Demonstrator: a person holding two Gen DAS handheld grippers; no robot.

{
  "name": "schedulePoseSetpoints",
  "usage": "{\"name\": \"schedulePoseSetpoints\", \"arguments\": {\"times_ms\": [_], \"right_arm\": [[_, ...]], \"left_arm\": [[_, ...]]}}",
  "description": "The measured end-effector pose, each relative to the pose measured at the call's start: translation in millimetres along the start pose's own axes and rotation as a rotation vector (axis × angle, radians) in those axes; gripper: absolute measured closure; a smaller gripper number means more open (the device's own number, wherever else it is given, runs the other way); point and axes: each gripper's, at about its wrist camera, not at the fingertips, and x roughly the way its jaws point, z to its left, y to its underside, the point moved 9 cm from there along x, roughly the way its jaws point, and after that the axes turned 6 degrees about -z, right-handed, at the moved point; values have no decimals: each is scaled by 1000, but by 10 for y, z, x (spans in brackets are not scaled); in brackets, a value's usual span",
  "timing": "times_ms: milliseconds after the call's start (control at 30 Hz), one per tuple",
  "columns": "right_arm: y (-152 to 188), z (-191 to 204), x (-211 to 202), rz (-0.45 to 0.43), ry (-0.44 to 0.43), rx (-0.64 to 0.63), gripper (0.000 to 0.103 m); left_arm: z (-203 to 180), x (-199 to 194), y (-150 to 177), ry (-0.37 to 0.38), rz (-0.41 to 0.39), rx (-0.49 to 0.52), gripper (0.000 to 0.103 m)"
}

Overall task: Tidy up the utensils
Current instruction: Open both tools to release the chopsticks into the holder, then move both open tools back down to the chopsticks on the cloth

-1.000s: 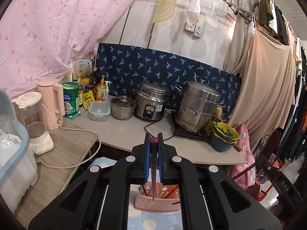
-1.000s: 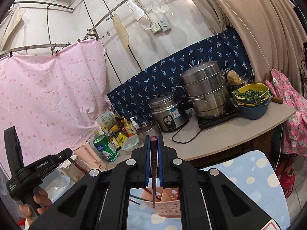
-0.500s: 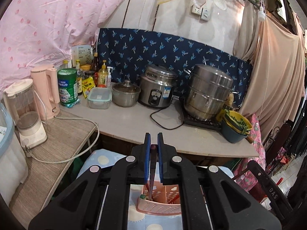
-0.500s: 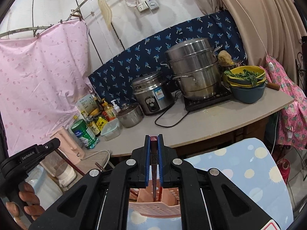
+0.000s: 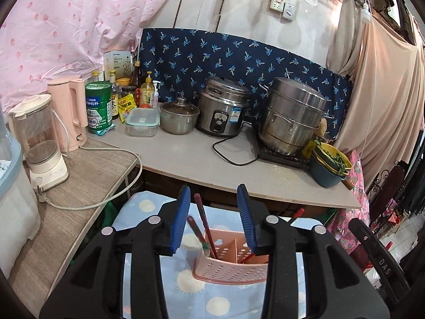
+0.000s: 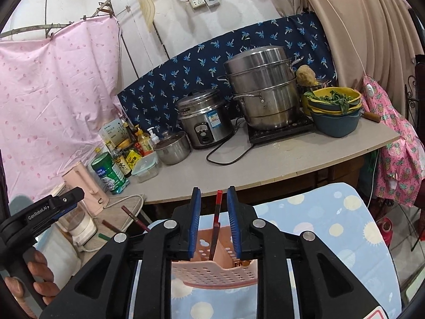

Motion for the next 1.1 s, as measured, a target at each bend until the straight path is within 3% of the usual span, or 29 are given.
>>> {"name": "schedulePoseSetpoints", "arguments": {"times_ms": [367, 567, 1100], "right_arm": [[368, 66, -659, 22, -19, -25, 75], [846, 48, -1060, 69, -28, -32, 74], [2213, -10, -1824, 247, 24, -149, 74]], "left_arm": [[-31, -566, 529, 0, 49, 73, 54], [24, -880, 985, -21, 82, 124, 47], [270, -1418, 2349, -26, 271, 109, 47]]}}
